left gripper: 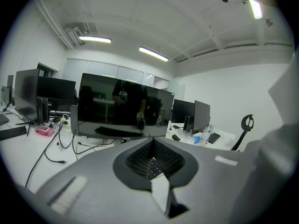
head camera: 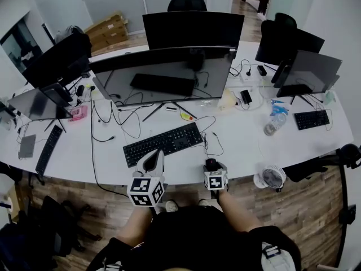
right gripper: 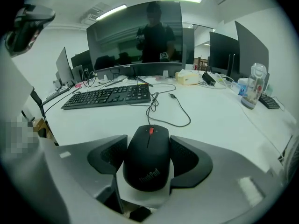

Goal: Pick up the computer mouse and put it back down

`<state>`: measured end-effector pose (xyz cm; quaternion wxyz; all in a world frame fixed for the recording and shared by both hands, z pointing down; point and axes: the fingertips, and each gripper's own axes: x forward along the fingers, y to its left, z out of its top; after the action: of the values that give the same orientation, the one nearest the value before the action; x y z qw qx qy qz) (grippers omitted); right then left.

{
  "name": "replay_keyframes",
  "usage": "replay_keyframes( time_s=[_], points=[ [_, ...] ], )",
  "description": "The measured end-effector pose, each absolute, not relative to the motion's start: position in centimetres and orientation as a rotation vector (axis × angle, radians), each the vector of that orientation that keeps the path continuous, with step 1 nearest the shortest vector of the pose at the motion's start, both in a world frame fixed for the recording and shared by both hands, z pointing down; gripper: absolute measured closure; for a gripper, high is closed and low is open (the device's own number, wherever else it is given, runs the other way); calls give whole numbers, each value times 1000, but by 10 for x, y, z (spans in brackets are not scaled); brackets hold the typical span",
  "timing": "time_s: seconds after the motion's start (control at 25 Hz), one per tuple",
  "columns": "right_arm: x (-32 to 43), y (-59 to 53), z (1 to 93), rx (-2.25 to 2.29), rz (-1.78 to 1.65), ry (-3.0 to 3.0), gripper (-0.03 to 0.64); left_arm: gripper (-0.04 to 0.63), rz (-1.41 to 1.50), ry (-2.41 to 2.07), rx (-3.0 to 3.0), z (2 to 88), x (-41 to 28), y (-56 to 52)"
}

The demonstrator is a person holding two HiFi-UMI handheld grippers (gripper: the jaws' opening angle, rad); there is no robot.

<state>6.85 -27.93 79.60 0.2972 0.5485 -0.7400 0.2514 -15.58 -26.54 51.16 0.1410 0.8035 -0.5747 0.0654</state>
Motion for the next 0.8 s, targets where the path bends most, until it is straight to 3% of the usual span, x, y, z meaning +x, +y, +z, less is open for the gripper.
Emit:
replay_keyframes(
  time_s=[0.44, 0.72, 0.8],
  points=[
    [60, -280, 791, 1414, 626, -2030, 330, 541, 180, -1644, 2328, 510, -147, -267],
    [74, -321, 655, 1700, 420, -2284, 335, 541, 161, -1646, 2327, 510, -147, -266],
    [82, -327, 595, 1815, 282, -2362, 467, 541, 156, -1645, 2332, 509, -146, -266]
  ],
)
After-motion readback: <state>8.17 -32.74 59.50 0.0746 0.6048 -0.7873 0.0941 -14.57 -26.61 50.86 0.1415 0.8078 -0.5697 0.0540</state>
